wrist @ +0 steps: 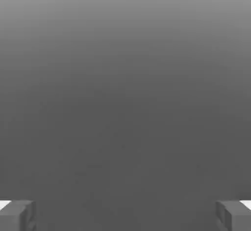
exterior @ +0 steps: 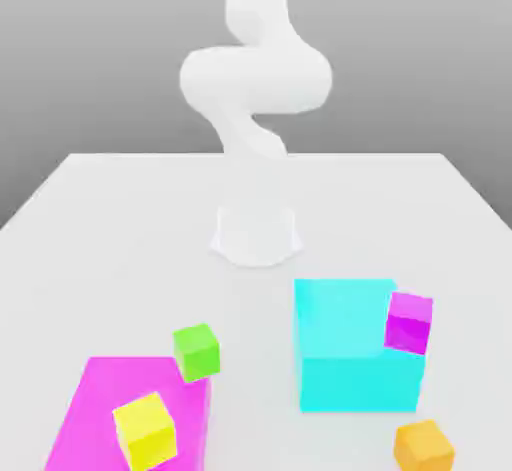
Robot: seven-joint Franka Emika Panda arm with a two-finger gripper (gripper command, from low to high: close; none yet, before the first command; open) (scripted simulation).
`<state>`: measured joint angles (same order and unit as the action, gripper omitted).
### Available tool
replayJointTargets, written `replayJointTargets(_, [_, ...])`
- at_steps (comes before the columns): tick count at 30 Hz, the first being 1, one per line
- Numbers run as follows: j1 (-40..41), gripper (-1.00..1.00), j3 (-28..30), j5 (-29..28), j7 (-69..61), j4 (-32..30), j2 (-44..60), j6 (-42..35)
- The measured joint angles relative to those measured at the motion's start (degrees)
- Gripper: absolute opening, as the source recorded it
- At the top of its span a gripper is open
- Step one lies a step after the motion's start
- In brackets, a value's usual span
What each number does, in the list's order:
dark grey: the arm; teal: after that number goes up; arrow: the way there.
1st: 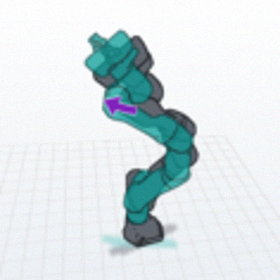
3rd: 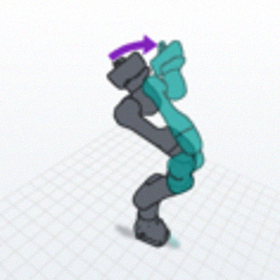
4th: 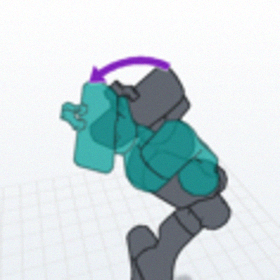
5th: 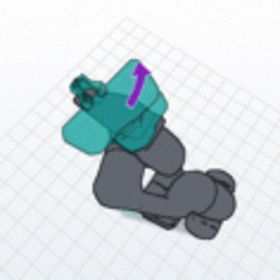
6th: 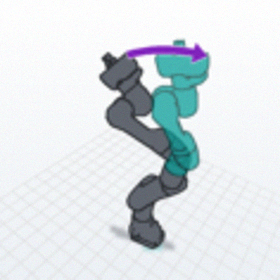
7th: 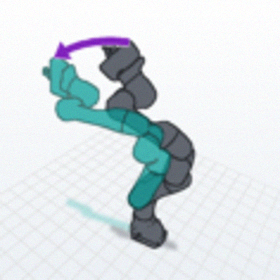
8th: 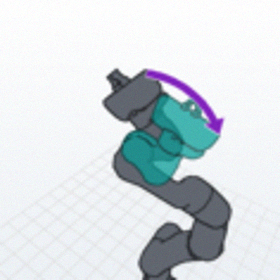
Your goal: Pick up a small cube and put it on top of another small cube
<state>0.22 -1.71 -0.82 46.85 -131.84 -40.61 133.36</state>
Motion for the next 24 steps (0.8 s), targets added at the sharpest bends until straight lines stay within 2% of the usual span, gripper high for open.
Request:
replayJointTargets(13, [0.0,0.00,-8.3,-5.8,6.4,-0.3,27.3,8.3])
replayJointTargets(24, [-4.2,0.00,-11.1,-10.1,11.3,-0.6,50.1,15.2])
